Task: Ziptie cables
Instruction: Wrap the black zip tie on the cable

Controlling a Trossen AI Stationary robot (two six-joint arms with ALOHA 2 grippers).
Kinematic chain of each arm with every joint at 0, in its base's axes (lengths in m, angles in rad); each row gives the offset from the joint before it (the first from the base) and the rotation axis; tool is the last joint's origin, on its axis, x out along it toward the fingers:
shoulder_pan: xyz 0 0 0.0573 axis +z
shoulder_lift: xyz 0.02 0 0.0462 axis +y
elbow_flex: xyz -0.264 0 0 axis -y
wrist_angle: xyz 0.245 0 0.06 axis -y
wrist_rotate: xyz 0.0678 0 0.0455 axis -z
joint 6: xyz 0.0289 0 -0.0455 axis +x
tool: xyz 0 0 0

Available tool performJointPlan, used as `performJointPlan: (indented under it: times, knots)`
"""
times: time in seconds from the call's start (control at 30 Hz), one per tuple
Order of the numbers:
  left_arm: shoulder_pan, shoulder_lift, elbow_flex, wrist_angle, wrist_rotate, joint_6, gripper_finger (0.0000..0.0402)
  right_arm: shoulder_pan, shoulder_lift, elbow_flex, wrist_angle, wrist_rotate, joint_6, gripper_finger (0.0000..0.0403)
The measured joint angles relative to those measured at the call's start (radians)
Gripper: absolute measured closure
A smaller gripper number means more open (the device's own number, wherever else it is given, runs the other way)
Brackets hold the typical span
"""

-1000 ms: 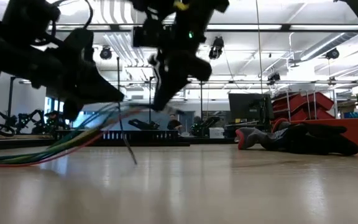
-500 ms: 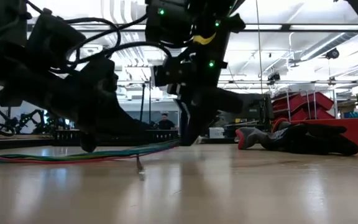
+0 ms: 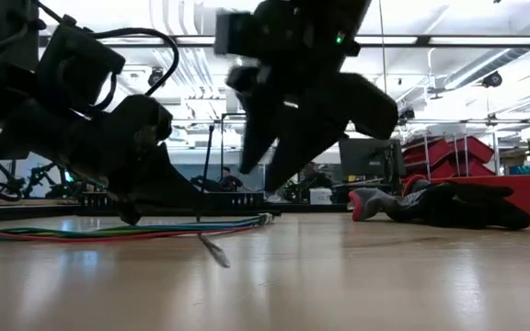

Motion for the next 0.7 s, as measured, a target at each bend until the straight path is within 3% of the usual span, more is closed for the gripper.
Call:
performJointPlan:
  times: [0.1, 0.27, 0.4, 0.7]
  knots:
    - [0.0, 0.0, 0.007, -0.028, 0.01, 0.018, 0.0402, 0.047, 0.013, -0.061, 0.136, 0.017, -0.025, 0.0203]
    - [-0.006, 0.0, 0.014, -0.064, 0.019, 0.037, 0.0402, 0.12, 0.013, -0.199, 0.396, 0.149, -0.089, 0.0221]
    - [-0.007, 0.011, 0.027, -0.069, 0.013, 0.043, 0.0402, 0.155, 0.033, -0.298, 0.63, 0.161, -0.177, 0.0229]
    - [-0.008, 0.029, 0.054, -0.091, -0.019, 0.004, 0.0402, 0.135, 0.078, -0.246, 0.644, 0.081, -0.253, 0.0238]
